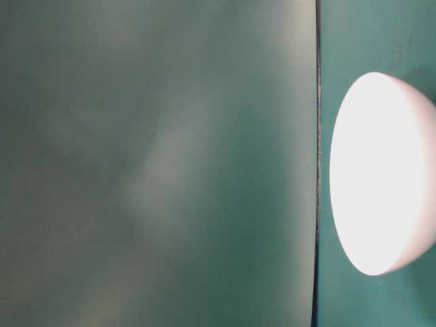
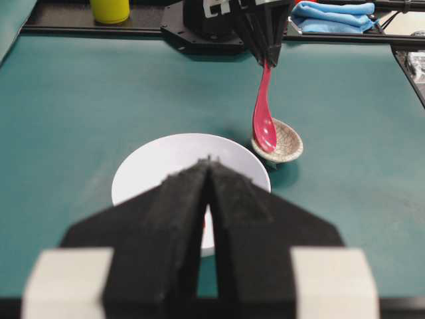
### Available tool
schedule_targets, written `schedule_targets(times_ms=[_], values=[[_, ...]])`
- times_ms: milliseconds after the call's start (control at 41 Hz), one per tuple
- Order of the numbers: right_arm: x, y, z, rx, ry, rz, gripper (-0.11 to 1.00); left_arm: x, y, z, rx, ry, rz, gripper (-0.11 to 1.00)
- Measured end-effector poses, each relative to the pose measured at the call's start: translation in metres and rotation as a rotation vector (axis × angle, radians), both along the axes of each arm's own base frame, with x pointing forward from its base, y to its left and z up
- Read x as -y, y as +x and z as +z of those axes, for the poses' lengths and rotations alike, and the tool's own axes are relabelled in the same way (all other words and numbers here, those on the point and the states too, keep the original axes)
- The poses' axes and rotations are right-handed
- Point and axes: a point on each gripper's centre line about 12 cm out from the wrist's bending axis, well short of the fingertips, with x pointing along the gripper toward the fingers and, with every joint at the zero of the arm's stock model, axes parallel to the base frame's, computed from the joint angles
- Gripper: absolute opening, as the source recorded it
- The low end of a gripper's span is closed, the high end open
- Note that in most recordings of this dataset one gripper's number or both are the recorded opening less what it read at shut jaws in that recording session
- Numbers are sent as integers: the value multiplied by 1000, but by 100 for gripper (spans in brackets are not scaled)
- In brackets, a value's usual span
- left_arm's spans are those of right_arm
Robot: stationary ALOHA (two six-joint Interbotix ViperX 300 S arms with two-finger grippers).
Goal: Grip the spoon and scoop the red block from the bowl with right arm.
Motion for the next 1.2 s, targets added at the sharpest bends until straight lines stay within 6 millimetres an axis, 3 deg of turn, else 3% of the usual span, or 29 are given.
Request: schedule_targets(times_ms=[220, 390, 512, 756, 976, 1098, 1196], values=[[-6, -1, 1, 14, -29, 64, 22, 0, 0, 0, 0, 0, 0, 0], [-5, -1, 0, 14, -49, 82, 46, 0, 0, 0, 0, 0, 0, 0], [-1, -4, -3, -3, -105, 120, 54, 0, 0, 0, -2, 0, 0, 0], [6, -20, -4, -180, -231, 250, 54, 0, 0, 0, 0, 0, -2, 0], [9, -14, 12, 7, -478, 405, 54, 0, 0, 0, -2, 3, 0, 0], [12, -20, 13, 1, -521, 430, 54, 0, 0, 0, -2, 3, -2, 0], [7, -17, 13, 108, -559, 471, 54, 0, 0, 0, -2, 2, 0, 0]])
